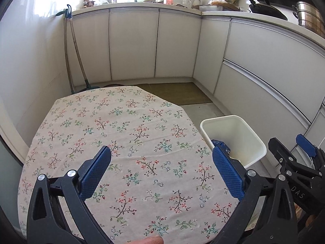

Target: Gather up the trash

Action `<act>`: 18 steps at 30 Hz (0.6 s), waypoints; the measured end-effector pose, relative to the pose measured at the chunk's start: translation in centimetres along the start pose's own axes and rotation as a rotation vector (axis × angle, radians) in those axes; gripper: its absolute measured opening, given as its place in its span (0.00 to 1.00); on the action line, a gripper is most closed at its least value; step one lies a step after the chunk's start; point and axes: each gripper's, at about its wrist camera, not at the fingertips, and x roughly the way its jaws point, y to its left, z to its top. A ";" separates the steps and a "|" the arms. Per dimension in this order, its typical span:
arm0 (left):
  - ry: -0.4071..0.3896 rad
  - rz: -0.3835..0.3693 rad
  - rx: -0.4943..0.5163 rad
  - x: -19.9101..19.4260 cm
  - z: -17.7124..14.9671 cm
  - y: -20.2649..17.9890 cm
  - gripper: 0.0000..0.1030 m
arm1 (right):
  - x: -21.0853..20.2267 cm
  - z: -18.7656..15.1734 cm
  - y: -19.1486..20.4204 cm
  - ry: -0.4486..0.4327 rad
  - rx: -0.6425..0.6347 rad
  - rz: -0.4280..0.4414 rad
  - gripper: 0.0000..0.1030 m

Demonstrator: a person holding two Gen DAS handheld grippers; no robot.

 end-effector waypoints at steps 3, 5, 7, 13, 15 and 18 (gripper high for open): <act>0.001 0.003 -0.007 0.1 0.1 0.1 0.93 | 0.2 0.0 0.0 0.002 -0.005 0.001 0.94; 0.008 0.004 -0.008 0.3 0.0 0.1 0.93 | 0.2 -0.1 0.0 0.002 -0.007 0.001 0.94; 0.013 0.004 -0.010 0.4 0.0 0.1 0.93 | 0.1 -0.2 -0.1 0.000 -0.005 0.001 0.94; 0.020 0.009 -0.005 0.6 -0.1 -0.1 0.93 | 0.2 -0.2 -0.2 0.004 0.000 0.000 0.94; 0.023 0.009 -0.005 0.7 -0.1 -0.1 0.93 | 0.2 -0.2 -0.3 0.004 0.002 0.001 0.94; 0.025 0.011 -0.004 0.8 -0.1 -0.2 0.93 | 0.3 -0.2 -0.3 0.009 0.002 0.002 0.94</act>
